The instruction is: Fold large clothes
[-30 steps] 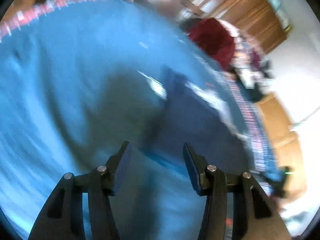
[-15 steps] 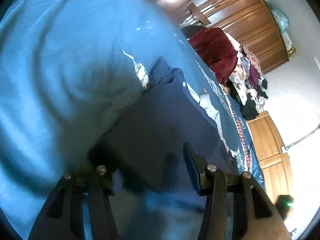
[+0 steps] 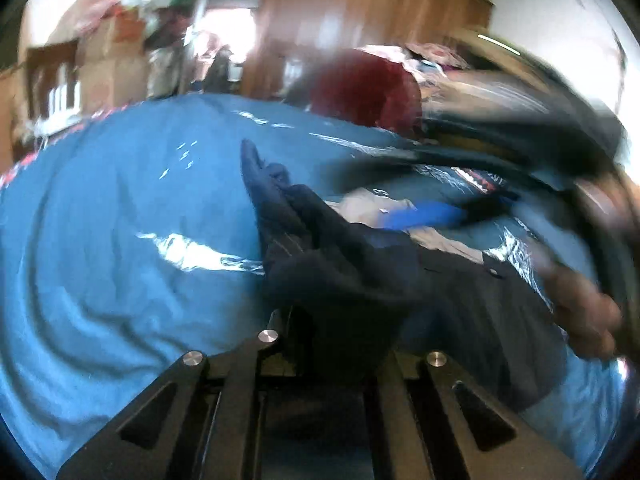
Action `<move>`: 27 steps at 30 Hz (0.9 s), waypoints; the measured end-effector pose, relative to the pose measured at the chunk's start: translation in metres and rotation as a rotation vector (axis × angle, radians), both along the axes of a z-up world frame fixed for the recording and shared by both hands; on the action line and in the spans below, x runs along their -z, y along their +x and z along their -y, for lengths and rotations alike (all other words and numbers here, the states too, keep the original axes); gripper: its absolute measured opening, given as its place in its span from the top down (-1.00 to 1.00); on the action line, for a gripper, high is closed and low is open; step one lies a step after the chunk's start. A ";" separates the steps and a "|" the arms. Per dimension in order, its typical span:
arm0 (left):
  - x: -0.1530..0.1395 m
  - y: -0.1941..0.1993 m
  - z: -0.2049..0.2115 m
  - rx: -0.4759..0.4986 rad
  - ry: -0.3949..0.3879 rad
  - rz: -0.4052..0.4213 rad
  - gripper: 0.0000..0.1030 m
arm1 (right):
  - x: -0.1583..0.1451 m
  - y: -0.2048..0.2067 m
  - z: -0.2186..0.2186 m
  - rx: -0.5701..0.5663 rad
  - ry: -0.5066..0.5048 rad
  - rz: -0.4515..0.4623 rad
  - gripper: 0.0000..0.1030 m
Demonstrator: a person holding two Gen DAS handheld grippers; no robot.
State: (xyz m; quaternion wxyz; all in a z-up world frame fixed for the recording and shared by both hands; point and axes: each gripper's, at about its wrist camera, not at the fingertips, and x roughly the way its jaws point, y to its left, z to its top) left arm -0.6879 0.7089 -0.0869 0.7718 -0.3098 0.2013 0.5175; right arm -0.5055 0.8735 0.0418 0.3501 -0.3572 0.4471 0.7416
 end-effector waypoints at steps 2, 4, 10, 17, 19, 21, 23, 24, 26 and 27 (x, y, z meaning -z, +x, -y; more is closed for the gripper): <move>0.000 0.002 0.000 0.013 0.001 -0.008 0.92 | 0.019 -0.008 -0.014 0.012 -0.009 0.069 -0.47; 0.000 0.008 0.000 0.036 0.012 -0.040 0.92 | 0.032 0.007 -0.019 0.041 -0.006 0.024 -0.05; -0.030 0.085 0.010 0.278 0.079 -0.035 0.92 | 0.027 0.152 0.058 0.301 0.089 -0.298 0.87; -0.016 0.233 0.039 0.606 0.000 0.018 0.81 | 0.052 0.306 0.123 0.522 0.095 -0.329 0.90; -0.010 0.261 0.046 0.642 -0.016 0.008 0.80 | 0.056 0.321 0.134 0.543 0.103 -0.347 0.90; -0.015 0.274 0.053 0.657 -0.009 0.010 0.80 | 0.052 0.334 0.146 0.552 0.132 -0.371 0.90; -0.020 0.284 0.057 0.667 0.001 0.017 0.78 | 0.040 0.342 0.159 0.548 0.179 -0.395 0.90; -0.020 0.288 0.060 0.671 0.005 0.028 0.77 | 0.040 0.348 0.163 0.546 0.193 -0.401 0.91; -0.014 0.303 0.066 0.684 -0.015 0.043 0.77 | 0.051 0.364 0.164 0.561 0.175 -0.410 0.91; -0.004 0.311 0.065 0.690 -0.050 0.031 0.74 | 0.065 0.372 0.161 0.582 0.140 -0.402 0.91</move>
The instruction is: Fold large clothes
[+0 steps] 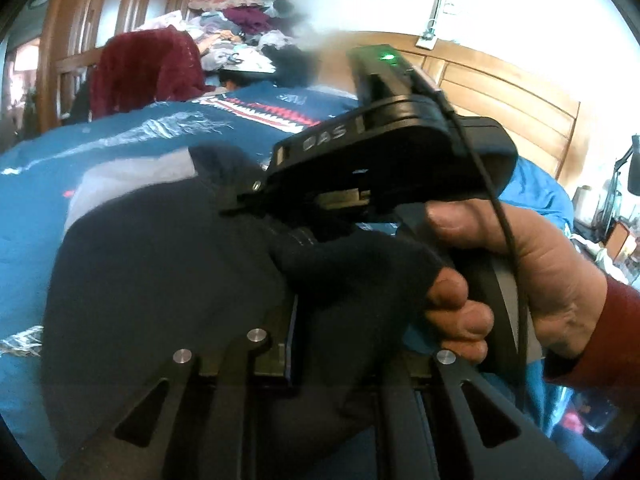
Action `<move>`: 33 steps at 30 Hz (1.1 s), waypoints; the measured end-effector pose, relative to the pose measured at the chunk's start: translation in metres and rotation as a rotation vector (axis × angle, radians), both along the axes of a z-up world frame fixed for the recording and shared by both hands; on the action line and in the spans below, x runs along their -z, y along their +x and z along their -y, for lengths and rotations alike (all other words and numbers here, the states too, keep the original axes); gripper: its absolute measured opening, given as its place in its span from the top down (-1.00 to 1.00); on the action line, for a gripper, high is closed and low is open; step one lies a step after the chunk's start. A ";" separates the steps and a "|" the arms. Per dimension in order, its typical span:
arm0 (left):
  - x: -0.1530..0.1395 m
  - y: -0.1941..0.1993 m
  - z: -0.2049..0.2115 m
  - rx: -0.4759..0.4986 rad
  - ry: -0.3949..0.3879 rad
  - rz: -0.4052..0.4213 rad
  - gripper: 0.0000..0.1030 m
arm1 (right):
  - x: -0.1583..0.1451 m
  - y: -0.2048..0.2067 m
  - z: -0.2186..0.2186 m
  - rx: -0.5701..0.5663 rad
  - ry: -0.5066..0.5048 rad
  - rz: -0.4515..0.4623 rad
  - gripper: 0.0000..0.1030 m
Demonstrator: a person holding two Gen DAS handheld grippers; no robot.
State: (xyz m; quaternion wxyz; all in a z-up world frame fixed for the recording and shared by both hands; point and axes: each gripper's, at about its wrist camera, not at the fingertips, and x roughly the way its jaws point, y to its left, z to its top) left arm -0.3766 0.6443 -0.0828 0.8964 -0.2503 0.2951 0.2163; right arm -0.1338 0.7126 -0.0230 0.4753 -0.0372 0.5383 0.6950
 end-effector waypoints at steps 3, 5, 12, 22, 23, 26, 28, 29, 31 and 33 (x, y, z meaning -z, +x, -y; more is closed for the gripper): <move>0.048 0.034 -0.009 0.025 -0.129 -0.130 0.73 | 0.056 0.017 -0.007 0.032 -0.145 -0.038 0.91; 0.067 0.043 -0.009 0.040 -0.145 -0.171 0.70 | 0.069 0.024 -0.005 0.045 -0.148 -0.113 0.91; 0.011 -0.003 0.014 0.066 -0.077 -0.129 0.26 | 0.045 0.015 0.026 -0.015 -0.172 -0.154 0.09; -0.001 -0.165 0.016 -0.201 0.007 -0.132 -0.25 | 0.026 0.001 0.086 -0.057 -0.176 -0.095 -0.40; 0.007 -0.161 0.014 -0.197 0.002 -0.153 -0.25 | 0.031 -0.003 0.085 -0.054 -0.186 -0.087 -0.33; 0.028 -0.150 -0.002 -0.169 -0.053 -0.184 -0.25 | 0.039 -0.009 0.087 -0.044 -0.201 -0.100 0.89; 0.042 -0.146 -0.003 -0.162 -0.054 -0.207 -0.25 | 0.036 -0.007 0.094 -0.015 -0.171 -0.106 0.93; 0.045 -0.144 -0.005 -0.167 -0.053 -0.210 -0.25 | 0.034 -0.002 0.101 0.002 -0.160 -0.122 0.95; 0.046 -0.141 -0.009 -0.207 -0.011 -0.226 -0.16 | 0.041 0.015 0.110 0.066 -0.157 -0.143 0.96; 0.050 -0.152 -0.017 -0.239 -0.032 -0.223 -0.15 | 0.056 0.027 0.109 0.095 -0.180 -0.182 0.97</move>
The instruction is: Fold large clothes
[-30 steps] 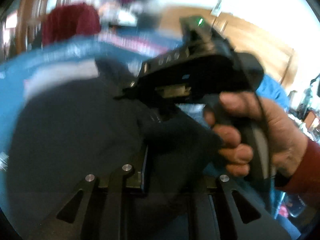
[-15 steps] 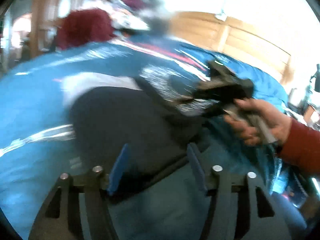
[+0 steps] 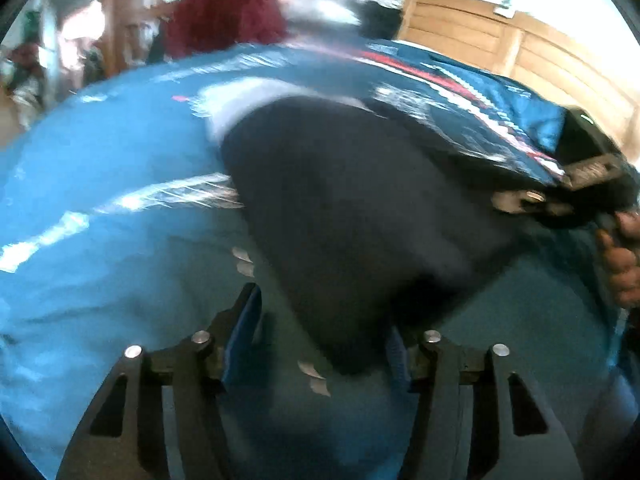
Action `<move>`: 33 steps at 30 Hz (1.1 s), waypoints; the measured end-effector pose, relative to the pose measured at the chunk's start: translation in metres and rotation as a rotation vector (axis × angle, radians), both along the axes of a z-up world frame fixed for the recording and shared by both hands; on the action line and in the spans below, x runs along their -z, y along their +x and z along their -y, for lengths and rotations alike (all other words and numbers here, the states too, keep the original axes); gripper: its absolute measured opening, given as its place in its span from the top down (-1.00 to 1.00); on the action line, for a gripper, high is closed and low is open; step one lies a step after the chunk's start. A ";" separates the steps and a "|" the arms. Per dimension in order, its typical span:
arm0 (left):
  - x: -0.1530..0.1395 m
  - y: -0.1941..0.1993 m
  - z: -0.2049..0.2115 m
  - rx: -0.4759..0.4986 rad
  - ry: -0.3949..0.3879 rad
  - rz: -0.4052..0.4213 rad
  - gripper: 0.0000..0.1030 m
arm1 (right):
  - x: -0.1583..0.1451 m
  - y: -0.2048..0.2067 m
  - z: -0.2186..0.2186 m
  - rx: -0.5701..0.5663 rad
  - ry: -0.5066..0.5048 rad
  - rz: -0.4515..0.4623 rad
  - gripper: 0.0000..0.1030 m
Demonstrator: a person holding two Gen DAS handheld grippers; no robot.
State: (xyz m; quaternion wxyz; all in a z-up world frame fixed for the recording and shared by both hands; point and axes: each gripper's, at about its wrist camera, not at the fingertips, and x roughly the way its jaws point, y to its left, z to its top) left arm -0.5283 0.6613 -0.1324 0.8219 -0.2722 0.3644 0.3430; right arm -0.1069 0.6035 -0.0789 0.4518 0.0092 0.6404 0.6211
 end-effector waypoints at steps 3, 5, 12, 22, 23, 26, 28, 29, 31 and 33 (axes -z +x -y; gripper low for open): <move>0.021 0.000 0.004 0.041 -0.033 -0.090 -0.14 | 0.009 -0.001 -0.010 -0.026 -0.012 0.023 0.97; 0.016 0.001 0.007 0.060 -0.016 -0.098 -0.06 | 0.008 0.002 -0.012 -0.031 -0.006 0.016 0.97; -0.070 -0.004 0.038 0.127 0.189 0.056 0.20 | 0.006 -0.002 -0.012 -0.062 0.013 0.041 0.97; -0.003 0.012 -0.003 0.142 0.015 -0.038 -0.16 | -0.037 -0.009 0.005 -0.149 -0.016 0.341 0.65; -0.017 0.006 -0.001 0.137 0.030 0.000 -0.16 | -0.057 -0.013 0.009 -0.164 -0.022 0.458 0.40; -0.052 -0.009 -0.019 0.058 0.114 0.090 -0.16 | -0.109 -0.010 0.011 -0.116 0.089 0.557 0.06; -0.062 -0.002 -0.057 0.002 0.136 0.145 -0.18 | -0.128 -0.010 -0.026 -0.118 0.193 0.573 0.06; -0.064 0.005 -0.072 -0.008 0.154 0.145 -0.18 | -0.130 -0.014 -0.046 -0.137 0.227 0.589 0.09; -0.056 0.041 -0.118 -0.009 0.159 0.139 -0.18 | -0.118 -0.016 -0.111 -0.153 0.242 0.607 0.17; -0.042 0.072 -0.154 -0.020 0.162 0.079 -0.17 | -0.085 -0.013 -0.180 -0.166 0.155 0.603 0.40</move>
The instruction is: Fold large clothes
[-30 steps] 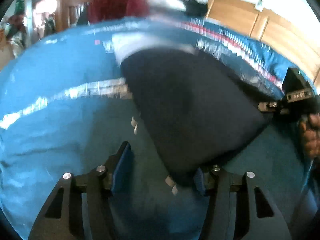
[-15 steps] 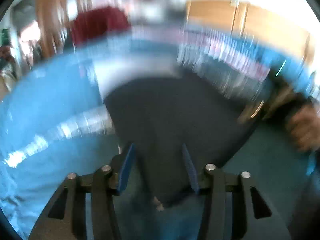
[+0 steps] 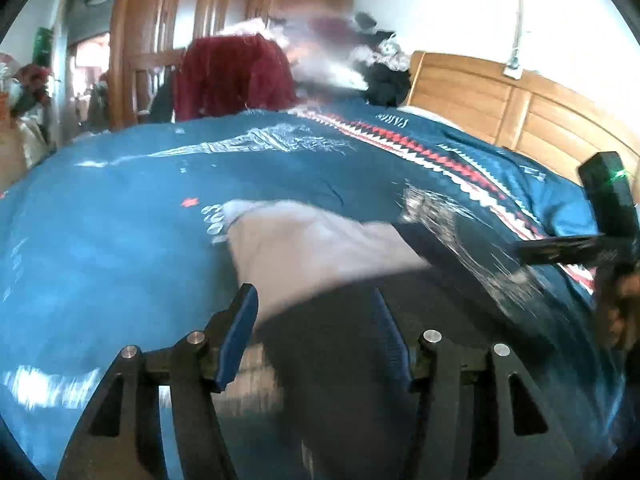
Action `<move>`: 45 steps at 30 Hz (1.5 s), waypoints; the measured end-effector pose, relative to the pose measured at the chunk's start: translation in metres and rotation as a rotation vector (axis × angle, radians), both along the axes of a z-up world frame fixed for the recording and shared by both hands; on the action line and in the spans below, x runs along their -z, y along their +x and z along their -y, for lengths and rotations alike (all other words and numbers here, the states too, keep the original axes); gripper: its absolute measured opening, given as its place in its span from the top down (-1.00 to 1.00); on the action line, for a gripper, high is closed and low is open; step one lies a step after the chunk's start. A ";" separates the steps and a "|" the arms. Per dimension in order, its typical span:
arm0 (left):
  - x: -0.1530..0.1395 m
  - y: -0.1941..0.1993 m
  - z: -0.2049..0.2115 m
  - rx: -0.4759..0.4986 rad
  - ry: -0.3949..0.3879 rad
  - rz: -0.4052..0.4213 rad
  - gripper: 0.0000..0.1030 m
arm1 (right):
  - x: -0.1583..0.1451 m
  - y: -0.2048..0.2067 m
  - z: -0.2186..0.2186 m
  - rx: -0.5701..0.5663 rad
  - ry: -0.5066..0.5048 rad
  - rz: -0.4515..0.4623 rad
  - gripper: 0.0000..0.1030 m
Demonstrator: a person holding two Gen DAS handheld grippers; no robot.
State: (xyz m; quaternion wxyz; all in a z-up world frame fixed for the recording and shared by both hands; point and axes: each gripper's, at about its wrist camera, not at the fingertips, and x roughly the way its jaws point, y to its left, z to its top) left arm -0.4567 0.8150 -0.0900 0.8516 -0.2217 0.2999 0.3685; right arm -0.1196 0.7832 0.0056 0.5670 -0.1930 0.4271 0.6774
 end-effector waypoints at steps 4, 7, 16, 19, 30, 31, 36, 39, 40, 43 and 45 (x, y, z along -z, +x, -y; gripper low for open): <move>0.064 0.038 -0.066 -0.057 -0.087 -0.198 -0.22 | 0.050 0.008 -0.057 0.029 -0.110 0.026 0.44; 0.078 0.029 -0.078 -0.075 -0.145 -0.176 -0.28 | 0.029 0.007 -0.037 0.037 -0.076 0.064 0.41; 0.041 -0.041 0.102 0.070 -0.124 -0.099 -0.46 | 0.056 -0.044 0.149 0.030 -0.056 0.108 -0.25; 0.044 -0.049 0.128 0.023 -0.174 -0.129 -0.49 | 0.044 -0.044 0.170 0.093 -0.062 0.135 -0.25; 0.046 -0.093 0.220 -0.179 -0.256 -0.200 -0.67 | 0.050 -0.094 0.282 0.196 -0.093 0.223 -0.83; 0.051 -0.094 0.222 -0.186 -0.264 -0.196 -0.73 | 0.056 -0.093 0.282 0.206 -0.109 0.228 -0.83; 0.059 -0.093 0.227 -0.170 -0.285 -0.216 -1.00 | 0.075 -0.096 0.300 0.245 -0.113 0.279 -0.97; 0.062 -0.086 0.229 -0.182 -0.262 -0.264 -1.00 | 0.079 -0.096 0.300 0.256 -0.120 0.280 -1.00; 0.064 -0.084 0.230 -0.184 -0.251 -0.280 -1.00 | 0.080 -0.096 0.299 0.258 -0.122 0.283 -1.00; 0.065 -0.082 0.233 -0.200 -0.232 -0.287 -1.00 | 0.079 -0.099 0.300 0.262 -0.119 0.295 -1.00; 0.066 -0.084 0.235 -0.210 -0.225 -0.272 -1.00 | 0.080 -0.100 0.300 0.261 -0.122 0.292 -1.00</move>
